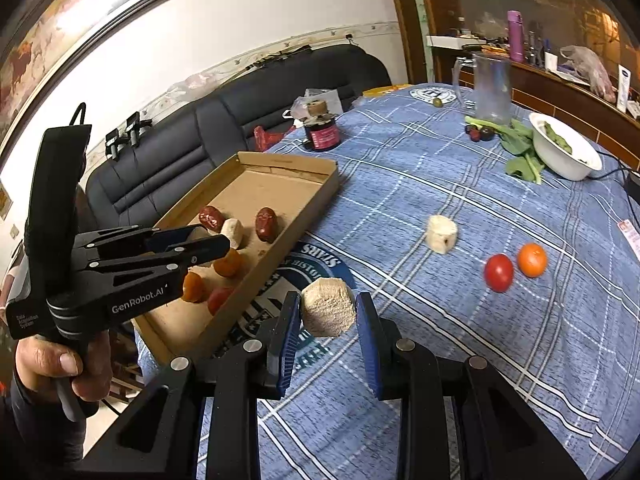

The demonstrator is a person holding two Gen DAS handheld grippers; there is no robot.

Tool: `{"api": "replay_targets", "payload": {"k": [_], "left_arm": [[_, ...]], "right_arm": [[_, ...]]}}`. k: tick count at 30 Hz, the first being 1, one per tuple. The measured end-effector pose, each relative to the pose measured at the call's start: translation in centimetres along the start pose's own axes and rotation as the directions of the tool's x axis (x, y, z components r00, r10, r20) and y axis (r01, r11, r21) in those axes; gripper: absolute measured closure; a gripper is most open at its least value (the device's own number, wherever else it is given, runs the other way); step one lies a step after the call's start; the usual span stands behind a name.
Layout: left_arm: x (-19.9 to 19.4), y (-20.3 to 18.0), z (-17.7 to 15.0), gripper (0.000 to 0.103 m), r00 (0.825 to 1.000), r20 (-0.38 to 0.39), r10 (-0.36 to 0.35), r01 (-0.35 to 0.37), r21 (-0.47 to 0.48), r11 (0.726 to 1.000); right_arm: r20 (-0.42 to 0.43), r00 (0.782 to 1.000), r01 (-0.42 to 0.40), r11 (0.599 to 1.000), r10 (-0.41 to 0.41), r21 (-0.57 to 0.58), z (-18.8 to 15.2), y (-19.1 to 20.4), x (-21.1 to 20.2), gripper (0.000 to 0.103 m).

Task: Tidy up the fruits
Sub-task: 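Carry the round cake and the beige block over the tray with both tools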

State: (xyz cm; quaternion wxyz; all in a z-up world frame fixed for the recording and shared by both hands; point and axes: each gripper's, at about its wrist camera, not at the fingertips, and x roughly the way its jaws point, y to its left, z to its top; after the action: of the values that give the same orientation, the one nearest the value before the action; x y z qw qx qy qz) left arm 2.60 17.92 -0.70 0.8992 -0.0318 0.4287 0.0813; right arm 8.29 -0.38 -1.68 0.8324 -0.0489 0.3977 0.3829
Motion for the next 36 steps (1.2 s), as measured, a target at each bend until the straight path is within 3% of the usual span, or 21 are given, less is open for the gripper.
{"api": "replay_targets", "payload": {"k": [21,36], "left_arm": [[-0.4,4.4,0.0,0.076,0.996,0.026,0.087,-0.086,-0.034,0.996],[-0.1,7.1,0.8,0.076,0.980,0.066,0.187,-0.184,-0.042,0.982]], "right_arm": [[-0.037,0.999,-0.040,0.997,0.038,-0.068,1.6,3.3,3.0,0.075],[-0.069,0.996,-0.066,0.991,0.058,-0.116,3.8,5.5,6.8,0.075]]}}
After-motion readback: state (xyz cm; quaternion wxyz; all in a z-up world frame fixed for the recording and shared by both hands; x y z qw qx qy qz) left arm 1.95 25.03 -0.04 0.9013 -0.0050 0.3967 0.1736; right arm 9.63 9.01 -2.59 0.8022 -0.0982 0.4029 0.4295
